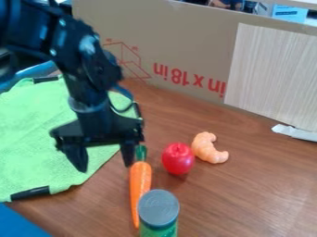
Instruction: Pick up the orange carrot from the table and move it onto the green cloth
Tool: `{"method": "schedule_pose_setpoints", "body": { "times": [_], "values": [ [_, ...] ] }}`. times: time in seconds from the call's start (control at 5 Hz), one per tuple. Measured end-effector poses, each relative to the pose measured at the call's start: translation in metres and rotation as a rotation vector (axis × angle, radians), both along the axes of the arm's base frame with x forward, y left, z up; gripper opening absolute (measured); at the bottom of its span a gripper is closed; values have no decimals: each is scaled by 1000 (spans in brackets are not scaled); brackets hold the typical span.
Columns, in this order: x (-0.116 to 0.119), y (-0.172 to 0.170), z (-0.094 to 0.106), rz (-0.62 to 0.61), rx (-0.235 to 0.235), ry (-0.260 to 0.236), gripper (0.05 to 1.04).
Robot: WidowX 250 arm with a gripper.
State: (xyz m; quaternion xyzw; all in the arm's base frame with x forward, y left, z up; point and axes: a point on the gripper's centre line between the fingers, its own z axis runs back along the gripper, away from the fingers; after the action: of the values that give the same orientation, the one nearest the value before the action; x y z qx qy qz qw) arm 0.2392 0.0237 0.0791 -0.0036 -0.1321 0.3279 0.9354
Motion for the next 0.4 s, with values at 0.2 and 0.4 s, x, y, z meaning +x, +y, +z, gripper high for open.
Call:
{"method": "schedule_pose_setpoints", "body": {
  "times": [0.2, 0.4],
  "values": [
    [2, -16, -9, -18, 10, 18, 1000],
    [2, -24, -13, -23, 4, 29, 1000]
  ]
}}
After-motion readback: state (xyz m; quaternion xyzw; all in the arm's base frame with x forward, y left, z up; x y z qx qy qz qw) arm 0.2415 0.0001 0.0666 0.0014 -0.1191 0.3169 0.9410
